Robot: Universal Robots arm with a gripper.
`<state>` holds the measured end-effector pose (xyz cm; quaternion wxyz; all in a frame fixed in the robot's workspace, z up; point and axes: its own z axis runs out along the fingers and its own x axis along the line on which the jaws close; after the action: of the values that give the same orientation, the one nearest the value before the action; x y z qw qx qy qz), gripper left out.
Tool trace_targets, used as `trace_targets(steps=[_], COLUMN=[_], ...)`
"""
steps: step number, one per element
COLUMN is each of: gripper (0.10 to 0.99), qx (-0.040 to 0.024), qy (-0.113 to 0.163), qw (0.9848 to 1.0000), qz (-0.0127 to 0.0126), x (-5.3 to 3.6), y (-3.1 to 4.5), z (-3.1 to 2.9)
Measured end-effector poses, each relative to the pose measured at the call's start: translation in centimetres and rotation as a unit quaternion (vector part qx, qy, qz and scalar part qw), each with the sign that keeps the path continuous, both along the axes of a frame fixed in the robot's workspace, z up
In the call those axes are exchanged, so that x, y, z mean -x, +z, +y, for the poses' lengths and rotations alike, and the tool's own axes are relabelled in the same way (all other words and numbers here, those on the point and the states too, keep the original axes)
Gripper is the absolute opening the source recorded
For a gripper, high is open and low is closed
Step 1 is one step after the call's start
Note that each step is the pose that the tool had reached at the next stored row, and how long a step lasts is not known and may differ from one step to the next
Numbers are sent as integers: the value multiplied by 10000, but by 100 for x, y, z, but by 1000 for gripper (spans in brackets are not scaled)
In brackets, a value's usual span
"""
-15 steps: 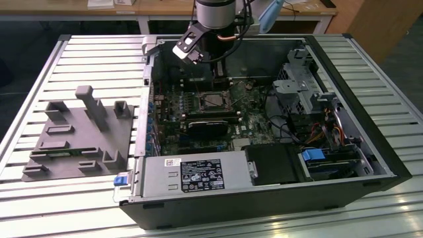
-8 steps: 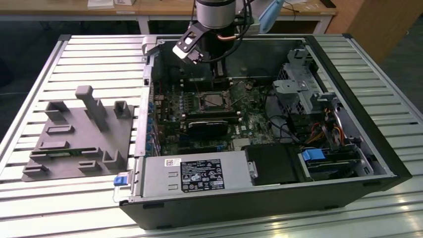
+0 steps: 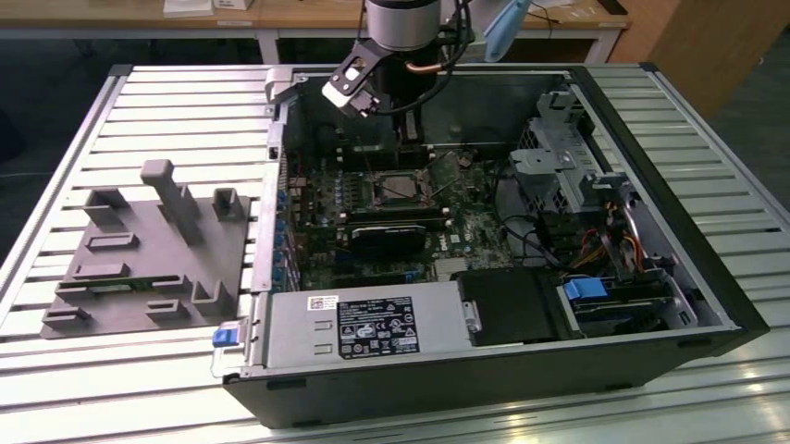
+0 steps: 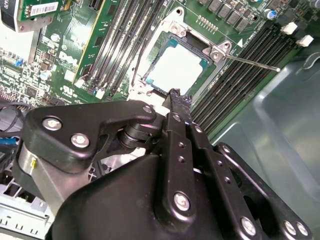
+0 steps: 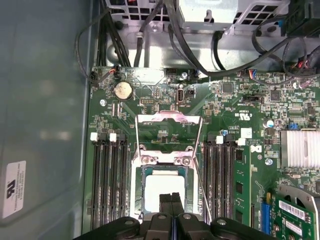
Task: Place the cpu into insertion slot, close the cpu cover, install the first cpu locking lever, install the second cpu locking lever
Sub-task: 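Close the cpu cover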
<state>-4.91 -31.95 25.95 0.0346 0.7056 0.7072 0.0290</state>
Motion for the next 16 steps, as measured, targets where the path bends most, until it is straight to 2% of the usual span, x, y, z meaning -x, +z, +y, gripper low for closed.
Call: trace_targets(steps=[3,10,16], gripper=[102,102,102], qx=[0,1,0], qy=[0,0,0], qw=[10000,10000,10000], qz=[0,1,0], x=[0,-7,-108], y=[42,45,44], z=[0,0,0])
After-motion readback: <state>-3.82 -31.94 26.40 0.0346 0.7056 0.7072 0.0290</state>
